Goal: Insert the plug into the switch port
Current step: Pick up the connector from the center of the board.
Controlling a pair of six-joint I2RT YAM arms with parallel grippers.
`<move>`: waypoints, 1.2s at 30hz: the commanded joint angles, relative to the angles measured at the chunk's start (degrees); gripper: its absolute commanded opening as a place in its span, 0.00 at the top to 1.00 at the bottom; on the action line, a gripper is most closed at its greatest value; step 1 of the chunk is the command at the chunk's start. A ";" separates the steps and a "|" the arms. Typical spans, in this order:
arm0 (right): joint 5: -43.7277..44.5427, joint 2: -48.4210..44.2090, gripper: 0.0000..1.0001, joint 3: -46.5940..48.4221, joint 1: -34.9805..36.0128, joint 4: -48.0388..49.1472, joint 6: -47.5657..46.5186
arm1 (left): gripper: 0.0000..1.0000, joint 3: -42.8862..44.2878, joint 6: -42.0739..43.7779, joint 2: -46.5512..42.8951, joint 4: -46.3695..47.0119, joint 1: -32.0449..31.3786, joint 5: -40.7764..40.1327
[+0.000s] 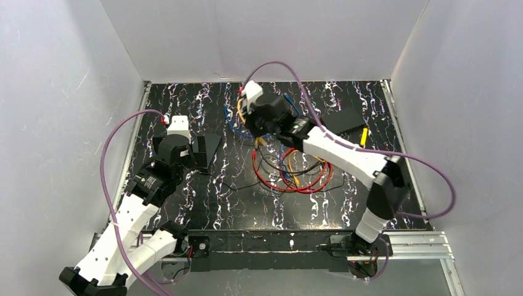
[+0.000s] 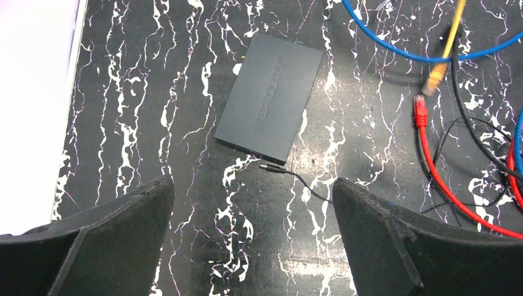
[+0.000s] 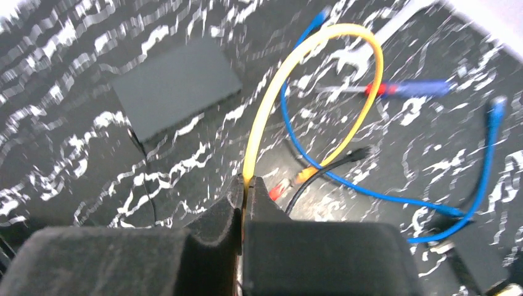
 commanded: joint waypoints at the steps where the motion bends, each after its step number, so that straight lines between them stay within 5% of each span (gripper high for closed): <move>1: -0.35 -9.30 0.99 0.89 -3.21 9.98 -0.94 | 0.02 -0.98 -0.35 -0.10 0.60 -0.33 -0.14; 6: 4.43 -16.32 0.99 -2.72 -3.88 15.36 -1.29 | 0.02 -0.95 -0.34 0.26 0.68 -0.38 0.61; 12: 5.29 -15.36 0.99 -6.35 -3.89 9.91 2.60 | 0.02 -0.81 -0.28 1.26 0.84 -0.33 3.69; 21: 29.66 -12.13 0.99 -12.46 -5.13 -1.15 3.13 | 0.02 -1.16 0.61 1.80 2.04 -0.33 10.18; 36: 28.86 -14.43 0.99 -15.43 -5.13 3.06 22.09 | 0.02 -0.62 -0.54 4.41 7.97 -0.33 32.08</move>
